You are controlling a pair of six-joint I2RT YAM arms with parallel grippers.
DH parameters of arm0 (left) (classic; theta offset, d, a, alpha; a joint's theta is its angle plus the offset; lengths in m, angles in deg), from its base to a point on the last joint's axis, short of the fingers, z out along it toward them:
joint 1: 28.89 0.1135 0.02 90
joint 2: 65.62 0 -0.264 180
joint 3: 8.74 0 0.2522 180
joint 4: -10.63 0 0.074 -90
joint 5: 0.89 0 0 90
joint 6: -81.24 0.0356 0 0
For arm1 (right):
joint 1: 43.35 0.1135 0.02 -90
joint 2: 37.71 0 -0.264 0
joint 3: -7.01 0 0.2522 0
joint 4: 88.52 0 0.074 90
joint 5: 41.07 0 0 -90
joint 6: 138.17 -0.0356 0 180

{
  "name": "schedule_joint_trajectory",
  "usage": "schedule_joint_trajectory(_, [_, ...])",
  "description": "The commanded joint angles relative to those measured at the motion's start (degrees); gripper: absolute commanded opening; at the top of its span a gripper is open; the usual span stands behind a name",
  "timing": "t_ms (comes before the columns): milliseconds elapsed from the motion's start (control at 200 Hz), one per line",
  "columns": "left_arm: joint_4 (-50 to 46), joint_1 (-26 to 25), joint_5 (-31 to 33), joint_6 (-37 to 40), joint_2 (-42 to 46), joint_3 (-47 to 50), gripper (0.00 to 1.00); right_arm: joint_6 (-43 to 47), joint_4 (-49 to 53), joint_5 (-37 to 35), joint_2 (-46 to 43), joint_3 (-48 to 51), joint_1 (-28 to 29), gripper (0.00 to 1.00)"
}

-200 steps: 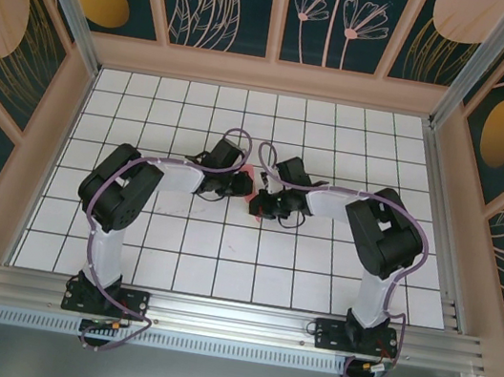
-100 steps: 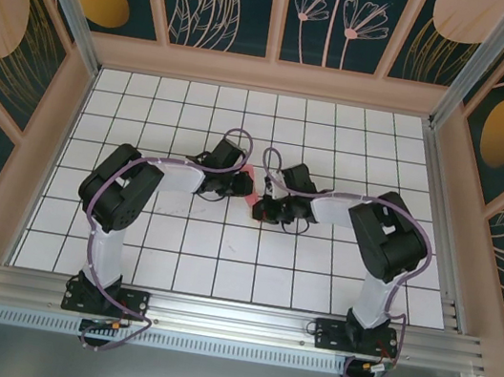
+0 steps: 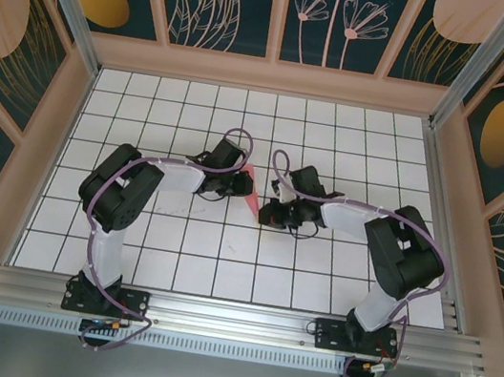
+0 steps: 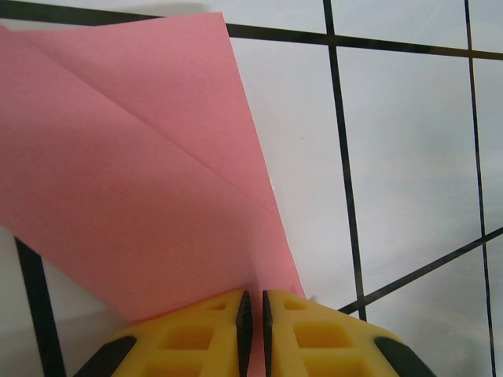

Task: Fold a paper plane with a square sheet of paper (pick it up from the middle)
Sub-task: Fold the wing for the fifth time at the center of the table.

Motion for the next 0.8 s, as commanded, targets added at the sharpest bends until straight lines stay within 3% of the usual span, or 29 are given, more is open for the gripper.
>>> schedule_joint_trajectory(0, [-5.2,0.6,4.8,1.0,-3.4,0.6,0.16,-0.8,-2.4,-1.8,0.3,-3.5,-0.2,0.09])
schedule_joint_trajectory(340, [-5.0,0.7,4.6,0.8,-3.4,0.3,0.16,-1.1,-3.9,-3.0,7.3,-7.7,-0.1,0.05])
schedule_joint_trajectory(796, [-5.0,0.7,4.6,0.4,-1.9,-0.1,0.17,0.6,0.0,-1.9,9.9,-5.2,0.1,0.0])
